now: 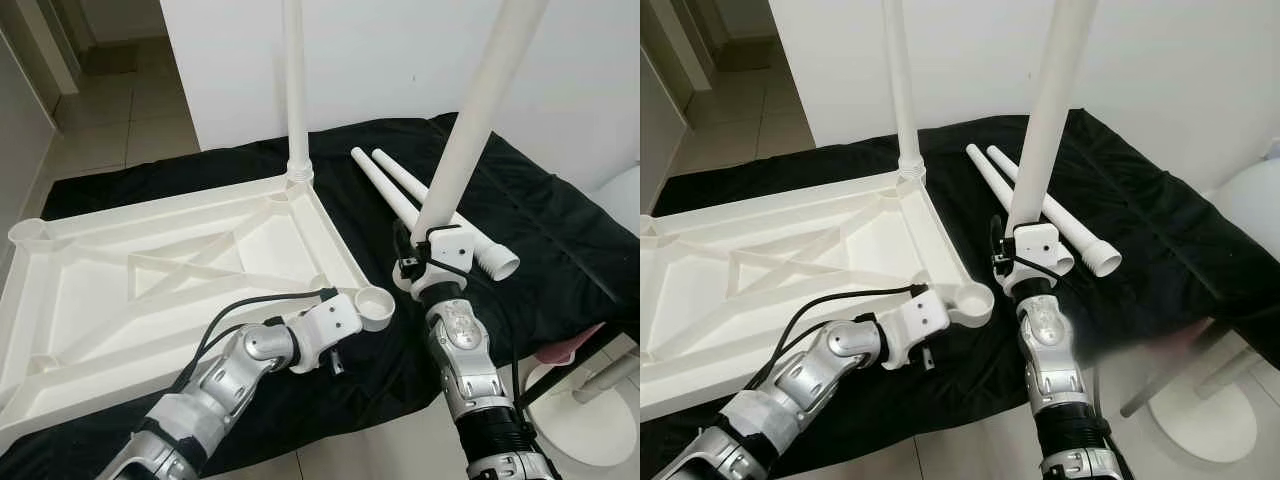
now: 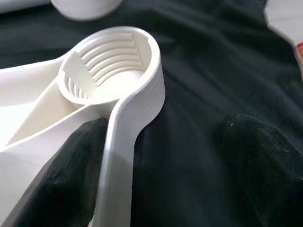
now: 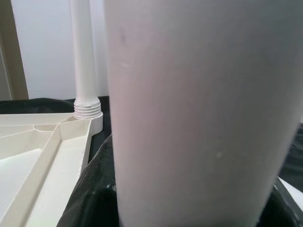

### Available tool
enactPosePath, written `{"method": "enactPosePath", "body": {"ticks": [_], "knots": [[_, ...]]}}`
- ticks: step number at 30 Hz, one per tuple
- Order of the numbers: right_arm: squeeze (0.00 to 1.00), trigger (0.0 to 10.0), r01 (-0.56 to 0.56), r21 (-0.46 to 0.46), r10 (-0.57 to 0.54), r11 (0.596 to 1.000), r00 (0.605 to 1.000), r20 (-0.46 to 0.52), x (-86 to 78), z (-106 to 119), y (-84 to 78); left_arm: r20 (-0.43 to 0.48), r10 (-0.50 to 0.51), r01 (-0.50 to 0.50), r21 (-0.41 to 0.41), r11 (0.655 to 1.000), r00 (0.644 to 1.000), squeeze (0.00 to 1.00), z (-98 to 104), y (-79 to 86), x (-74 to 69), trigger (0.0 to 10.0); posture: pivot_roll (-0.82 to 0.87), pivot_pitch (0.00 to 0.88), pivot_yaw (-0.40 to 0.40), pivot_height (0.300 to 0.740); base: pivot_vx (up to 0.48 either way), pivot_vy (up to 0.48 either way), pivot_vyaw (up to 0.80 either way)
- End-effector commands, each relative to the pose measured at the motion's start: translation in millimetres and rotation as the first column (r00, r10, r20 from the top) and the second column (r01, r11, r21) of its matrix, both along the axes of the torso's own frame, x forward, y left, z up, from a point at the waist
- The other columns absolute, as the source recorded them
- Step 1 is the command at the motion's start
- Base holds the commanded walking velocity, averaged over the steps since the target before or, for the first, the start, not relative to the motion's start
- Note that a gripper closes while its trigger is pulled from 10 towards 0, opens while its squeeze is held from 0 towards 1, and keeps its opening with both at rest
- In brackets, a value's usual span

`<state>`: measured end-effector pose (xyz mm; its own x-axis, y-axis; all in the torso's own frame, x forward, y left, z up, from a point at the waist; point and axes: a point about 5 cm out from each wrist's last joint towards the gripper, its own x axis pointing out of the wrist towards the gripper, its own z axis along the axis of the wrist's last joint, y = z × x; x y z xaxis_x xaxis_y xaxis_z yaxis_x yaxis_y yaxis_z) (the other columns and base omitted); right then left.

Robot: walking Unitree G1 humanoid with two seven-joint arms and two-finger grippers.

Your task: Building children table

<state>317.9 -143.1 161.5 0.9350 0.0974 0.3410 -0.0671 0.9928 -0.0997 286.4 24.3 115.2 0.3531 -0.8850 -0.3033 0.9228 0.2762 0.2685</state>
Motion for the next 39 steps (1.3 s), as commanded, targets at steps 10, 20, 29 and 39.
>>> {"method": "enactPosePath", "body": {"ticks": [10,20,29,39], "knots": [[0.00,10.0,-0.025,0.064,0.022,0.998,0.999,0.042,2.3,17,7.8,0.085,0.289,-0.262,-0.240,0.935,0.953,0.00,60,38.6,32.8,10.0,-0.04,0.028,0.056,0.740,0.000,0.000,0.00],[0.00,10.0,-0.062,0.097,0.058,0.993,0.997,0.045,2.3,26,11.6,0.035,0.342,-0.320,-0.275,0.906,0.939,0.00,60,70.4,23.6,10.0,-0.03,0.030,0.045,0.740,0.000,0.000,0.00],[0.00,10.0,-0.140,0.074,0.138,0.987,0.990,0.030,-1.2,21,17.1,-0.004,0.370,-0.346,-0.364,0.865,0.929,0.00,57,85.8,6.3,10.0,-0.03,0.034,0.027,0.740,0.000,0.000,0.00],[0.00,10.0,-0.178,0.096,0.178,0.979,0.984,0.008,-1.5,18,20.2,-0.056,0.146,-0.157,-0.325,0.933,0.988,0.00,47,82.1,-33.9,10.0,-0.02,0.024,0.014,0.740,0.000,0.000,0.00]]}}
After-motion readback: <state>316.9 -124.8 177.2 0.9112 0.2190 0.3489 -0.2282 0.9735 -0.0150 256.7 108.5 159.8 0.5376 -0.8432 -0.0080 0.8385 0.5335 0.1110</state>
